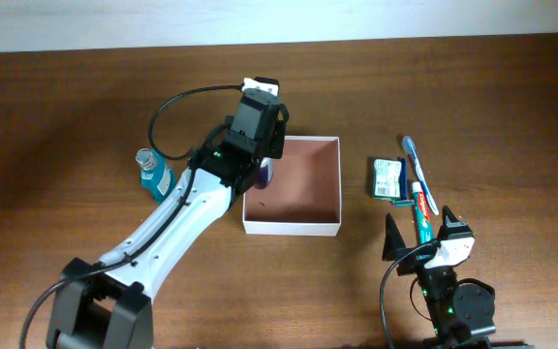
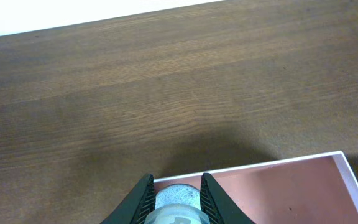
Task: Pack container
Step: 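Lower the soap bottle into the box's back-left corner and open the left gripper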
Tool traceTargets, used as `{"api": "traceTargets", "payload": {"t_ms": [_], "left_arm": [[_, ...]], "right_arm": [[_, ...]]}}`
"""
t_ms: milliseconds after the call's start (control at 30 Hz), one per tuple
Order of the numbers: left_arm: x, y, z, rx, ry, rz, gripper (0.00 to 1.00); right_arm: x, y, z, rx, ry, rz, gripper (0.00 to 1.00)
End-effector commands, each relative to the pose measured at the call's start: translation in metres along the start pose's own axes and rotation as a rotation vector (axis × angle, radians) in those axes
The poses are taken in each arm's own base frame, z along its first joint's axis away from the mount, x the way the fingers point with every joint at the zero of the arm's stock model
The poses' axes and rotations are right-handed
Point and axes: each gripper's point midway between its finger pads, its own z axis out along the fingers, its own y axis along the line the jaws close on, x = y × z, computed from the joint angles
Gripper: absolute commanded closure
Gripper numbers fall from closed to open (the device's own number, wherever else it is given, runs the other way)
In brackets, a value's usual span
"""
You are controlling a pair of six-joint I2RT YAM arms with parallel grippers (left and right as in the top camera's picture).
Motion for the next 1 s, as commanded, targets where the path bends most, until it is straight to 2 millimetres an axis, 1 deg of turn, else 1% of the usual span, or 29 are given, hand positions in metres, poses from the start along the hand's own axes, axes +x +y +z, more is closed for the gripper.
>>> {"api": "traceTargets", "payload": {"t_ms": [0,167,333,500,667,967], "left_arm": [[-0.025,0.002,-0.006,-0.026,-0.075,-0.026,0.75],[-0.022,0.001,-0.001,-0.028,-0.068,-0.024,0.75],[-0.006,0.003,0.013,-0.052,-0.033,-0.014,0.75],[0.0,0.004,0.021,-0.062,-0.02,-0.012,0.75],[0.0,0.003,0.024,-0.061,-0.021,-0.012,0.75],[0.013,0.006,0.025,-0.072,0.029,0.002,0.74]], "right_arm": [[0.002,0.001,0.0,-0.006,0.002,-0.001,0.02],[0.002,0.001,0.0,-0.006,0.002,-0.001,0.02],[0.002,0.001,0.0,-0.006,0.002,-0.001,0.02],[0.002,0.001,0.0,-0.006,0.002,-0.001,0.02],[0.002,0.001,0.0,-0.006,0.002,-0.001,0.02],[0.002,0.001,0.0,-0.006,0.002,-0.001,0.02]]}}
